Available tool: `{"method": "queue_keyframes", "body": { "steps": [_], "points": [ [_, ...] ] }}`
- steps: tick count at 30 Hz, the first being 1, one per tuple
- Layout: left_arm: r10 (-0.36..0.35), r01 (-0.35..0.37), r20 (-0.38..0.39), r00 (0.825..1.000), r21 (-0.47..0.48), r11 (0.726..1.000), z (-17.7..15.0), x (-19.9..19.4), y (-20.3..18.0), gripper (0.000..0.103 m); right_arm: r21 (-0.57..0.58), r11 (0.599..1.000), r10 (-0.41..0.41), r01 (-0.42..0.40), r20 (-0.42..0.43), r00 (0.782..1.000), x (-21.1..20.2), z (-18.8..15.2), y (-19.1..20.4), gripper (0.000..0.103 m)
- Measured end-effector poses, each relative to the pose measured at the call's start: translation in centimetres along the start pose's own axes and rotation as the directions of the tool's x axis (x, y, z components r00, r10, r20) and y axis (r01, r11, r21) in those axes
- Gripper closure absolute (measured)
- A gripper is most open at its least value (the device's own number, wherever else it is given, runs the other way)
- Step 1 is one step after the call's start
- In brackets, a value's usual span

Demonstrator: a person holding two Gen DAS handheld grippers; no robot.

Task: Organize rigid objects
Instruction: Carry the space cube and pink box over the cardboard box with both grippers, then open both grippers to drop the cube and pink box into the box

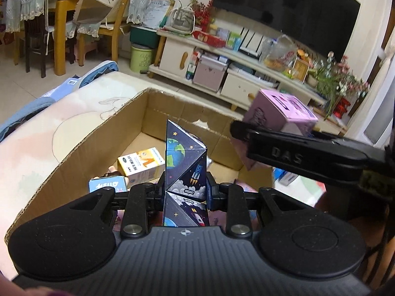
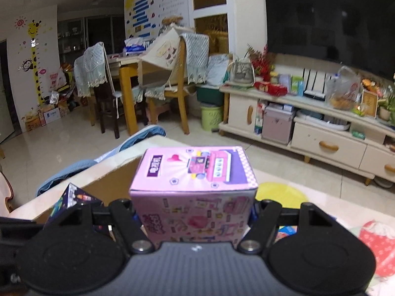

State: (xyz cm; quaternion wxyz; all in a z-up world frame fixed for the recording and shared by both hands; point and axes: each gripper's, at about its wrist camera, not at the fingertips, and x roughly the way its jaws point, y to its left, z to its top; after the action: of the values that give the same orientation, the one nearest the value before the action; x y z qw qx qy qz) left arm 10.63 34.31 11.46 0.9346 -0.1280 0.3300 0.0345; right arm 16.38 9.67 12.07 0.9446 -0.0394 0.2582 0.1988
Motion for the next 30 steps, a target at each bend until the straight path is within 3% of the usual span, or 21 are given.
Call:
{"method": "queue_keyframes", "body": {
  "steps": [14, 17, 19, 21, 23, 25, 30],
  "points": [
    [0.087, -0.086, -0.032, 0.996, 0.043, 0.995, -0.6, -0.2, 0.7, 0.067, -0.016, 1.000, 0.026, -0.027, -0.039, 0.999, 1.2, -0.5, 0.7, 0.029],
    [0.099, -0.098, -0.021, 0.995, 0.043, 0.994, -0.5, -0.4, 0.7, 0.061, 0.000, 1.000, 0.027, -0.027, -0.027, 0.999, 0.9, -0.6, 0.5, 0.029],
    [0.111, -0.110, -0.014, 0.994, 0.048, 0.993, -0.6, -0.6, 0.6, 0.045, 0.015, 0.999, 0.029, -0.028, -0.009, 1.000, 0.5, -0.7, 0.2, 0.024],
    [0.124, -0.123, -0.006, 0.992, 0.054, 0.991, -0.5, -0.6, 0.5, 0.038, 0.029, 0.999, 0.034, -0.034, 0.012, 0.999, 0.0, -0.7, 0.0, 0.016],
    [0.133, -0.133, 0.001, 0.991, 0.057, 0.989, -0.5, -0.7, 0.5, 0.032, 0.027, 0.999, 0.037, -0.038, 0.027, 0.999, -0.4, -0.5, -0.1, 0.015],
    [0.146, -0.146, 0.011, 0.989, 0.053, 0.988, -0.5, -0.8, 0.4, 0.020, 0.020, 1.000, 0.014, -0.015, 0.051, 0.999, -1.1, -0.4, -0.1, 0.015],
    [0.177, -0.180, 0.062, 0.982, 0.053, 0.982, -0.3, -1.5, 0.2, 0.006, 0.065, 0.995, -0.084, 0.076, 0.139, 0.987, -3.7, -0.9, -2.2, 0.006]
  ]
}}
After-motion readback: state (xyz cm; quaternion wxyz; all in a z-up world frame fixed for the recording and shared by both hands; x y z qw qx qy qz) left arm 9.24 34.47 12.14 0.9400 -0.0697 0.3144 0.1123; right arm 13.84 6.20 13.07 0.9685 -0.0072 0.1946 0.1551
